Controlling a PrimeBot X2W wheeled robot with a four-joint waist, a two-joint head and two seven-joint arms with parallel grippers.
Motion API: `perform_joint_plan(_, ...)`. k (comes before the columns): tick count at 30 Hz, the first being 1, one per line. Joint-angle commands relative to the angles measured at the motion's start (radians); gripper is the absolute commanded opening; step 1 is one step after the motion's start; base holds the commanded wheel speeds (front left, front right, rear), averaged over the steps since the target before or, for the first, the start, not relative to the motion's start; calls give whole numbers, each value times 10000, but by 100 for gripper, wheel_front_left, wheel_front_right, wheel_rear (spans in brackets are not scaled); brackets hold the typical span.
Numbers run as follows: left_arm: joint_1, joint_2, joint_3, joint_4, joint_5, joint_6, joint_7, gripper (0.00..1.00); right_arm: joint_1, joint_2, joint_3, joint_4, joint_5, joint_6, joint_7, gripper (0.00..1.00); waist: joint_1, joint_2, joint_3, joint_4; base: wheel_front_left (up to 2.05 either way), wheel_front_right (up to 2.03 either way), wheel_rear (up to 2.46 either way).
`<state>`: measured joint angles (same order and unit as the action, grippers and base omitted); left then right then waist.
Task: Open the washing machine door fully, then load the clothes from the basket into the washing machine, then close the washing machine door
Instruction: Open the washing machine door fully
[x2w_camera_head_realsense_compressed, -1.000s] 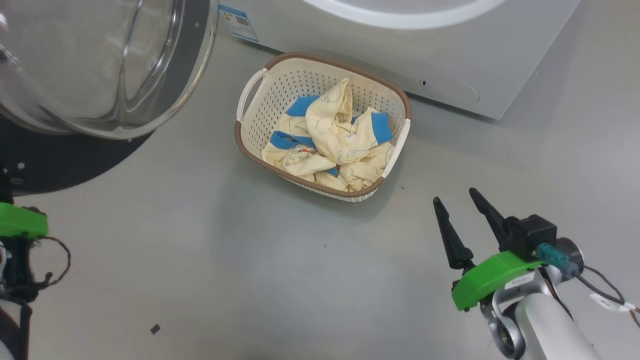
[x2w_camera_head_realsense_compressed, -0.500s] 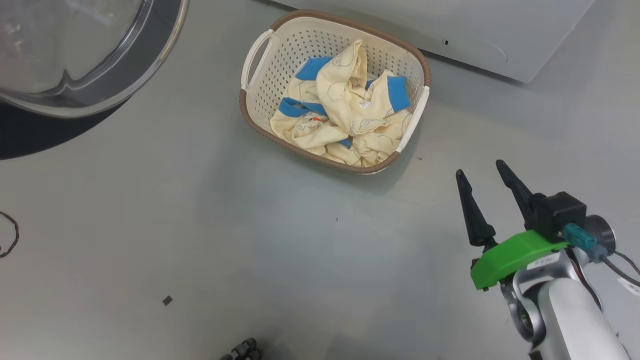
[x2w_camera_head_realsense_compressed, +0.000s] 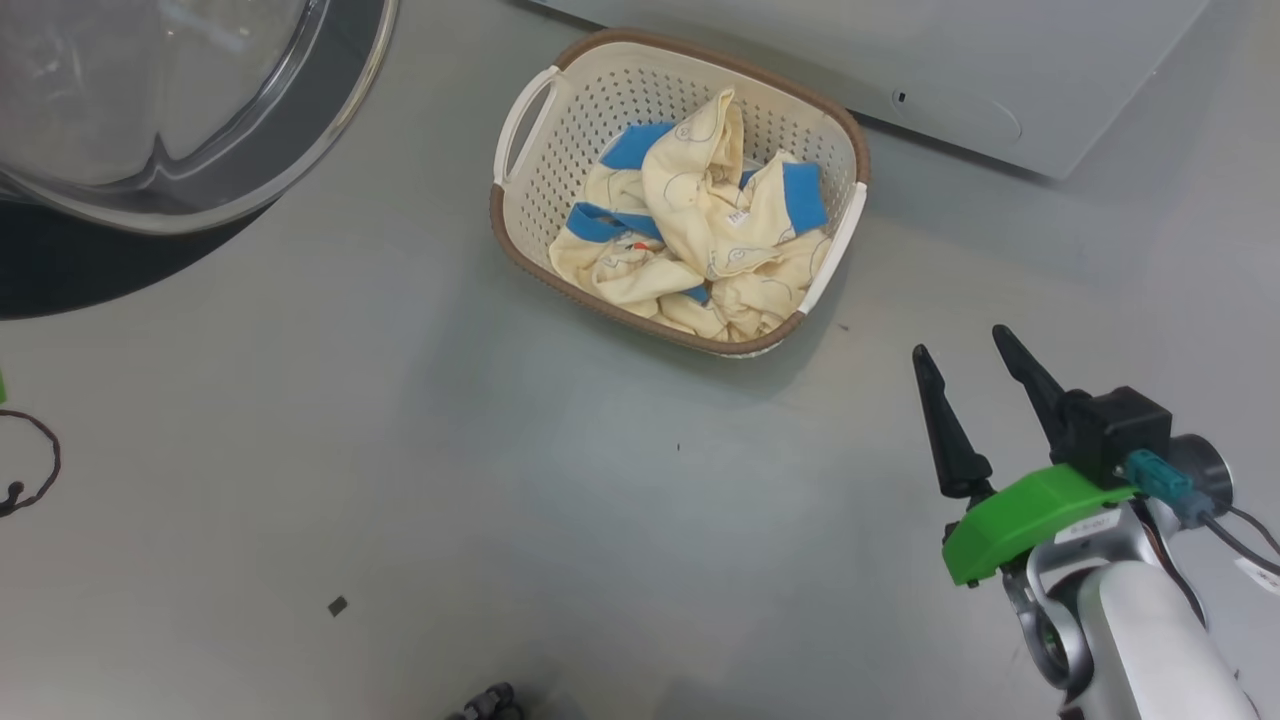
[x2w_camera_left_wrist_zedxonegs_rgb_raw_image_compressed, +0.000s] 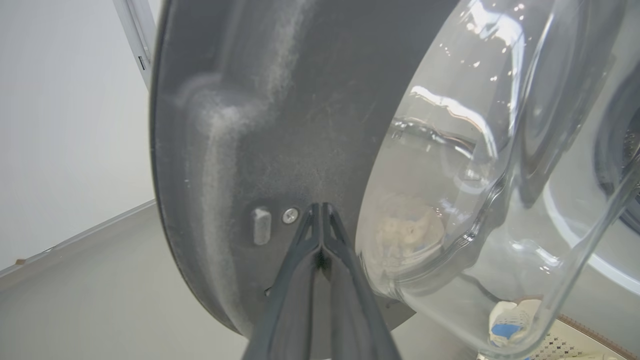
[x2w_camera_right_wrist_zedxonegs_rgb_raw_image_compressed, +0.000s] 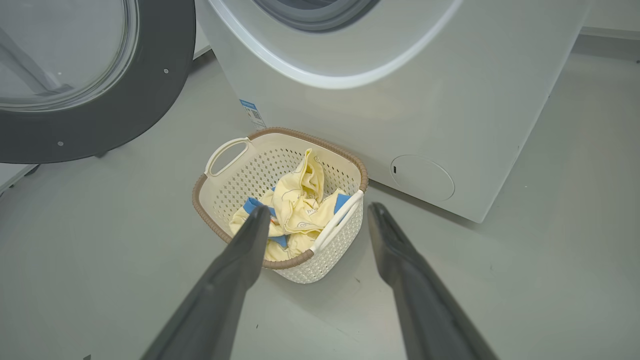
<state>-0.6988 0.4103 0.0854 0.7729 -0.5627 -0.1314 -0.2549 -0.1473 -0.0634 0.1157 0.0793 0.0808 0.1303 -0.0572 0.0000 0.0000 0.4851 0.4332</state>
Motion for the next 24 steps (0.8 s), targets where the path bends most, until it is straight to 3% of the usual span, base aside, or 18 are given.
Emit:
perform_joint_plan(1,-21,821,234,-325,126,9,-68,0,56,29,297,-231,91,4,-146,100,0,0,-167,-64,0,0,0)
perform_joint_plan(13,746,762,-755,-1236,506,8,-68,0,-34,110,313,728,707,4,-1017,100,0,0,-1368,-335,0,0,0)
perform_joint_plan(24,2037,534,-1915,-2519,804,8,-68,0,224,129,552,1655,1827,4,-1871,100,0,0,-3228,-660,0,0,0)
